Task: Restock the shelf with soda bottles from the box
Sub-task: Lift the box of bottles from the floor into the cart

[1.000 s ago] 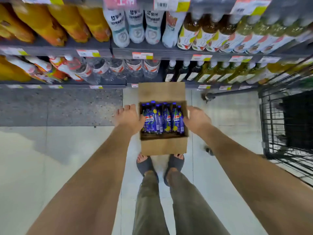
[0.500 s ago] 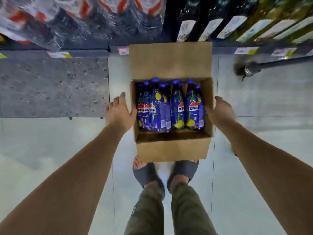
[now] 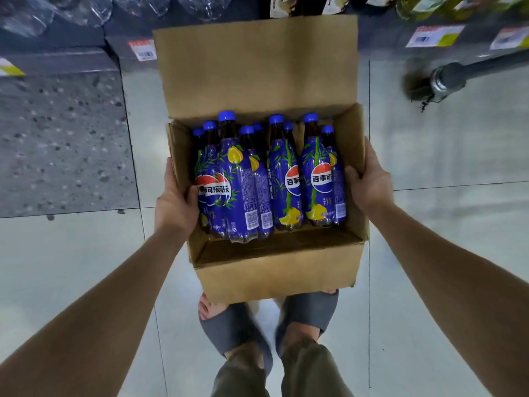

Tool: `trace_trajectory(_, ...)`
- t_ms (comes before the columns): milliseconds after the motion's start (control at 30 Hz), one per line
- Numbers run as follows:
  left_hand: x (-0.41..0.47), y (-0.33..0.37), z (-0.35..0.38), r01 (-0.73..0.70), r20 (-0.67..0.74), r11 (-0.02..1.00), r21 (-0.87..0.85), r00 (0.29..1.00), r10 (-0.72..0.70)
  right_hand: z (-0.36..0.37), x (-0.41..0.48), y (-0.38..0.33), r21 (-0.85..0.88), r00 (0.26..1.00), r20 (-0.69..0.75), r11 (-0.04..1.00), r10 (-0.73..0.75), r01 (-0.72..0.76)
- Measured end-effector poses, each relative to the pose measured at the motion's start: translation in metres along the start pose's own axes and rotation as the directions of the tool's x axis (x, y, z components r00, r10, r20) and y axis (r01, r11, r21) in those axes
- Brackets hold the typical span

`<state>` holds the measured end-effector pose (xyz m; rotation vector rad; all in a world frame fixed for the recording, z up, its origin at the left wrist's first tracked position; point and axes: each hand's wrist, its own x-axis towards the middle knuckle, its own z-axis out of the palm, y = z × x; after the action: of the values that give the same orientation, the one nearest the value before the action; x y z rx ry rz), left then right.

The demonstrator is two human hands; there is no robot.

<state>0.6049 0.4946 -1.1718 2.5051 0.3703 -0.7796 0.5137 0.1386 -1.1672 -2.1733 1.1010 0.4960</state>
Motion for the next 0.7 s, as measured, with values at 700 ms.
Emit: trace_trajectory(700,-0.010,-0.026,-0.008,-0.184,-0.124,0.980,-0.072,0.977,0.174,-0.001,-0.015,0.020,-0.043,0.990,-0.095,0.994,-0.103,0.100)
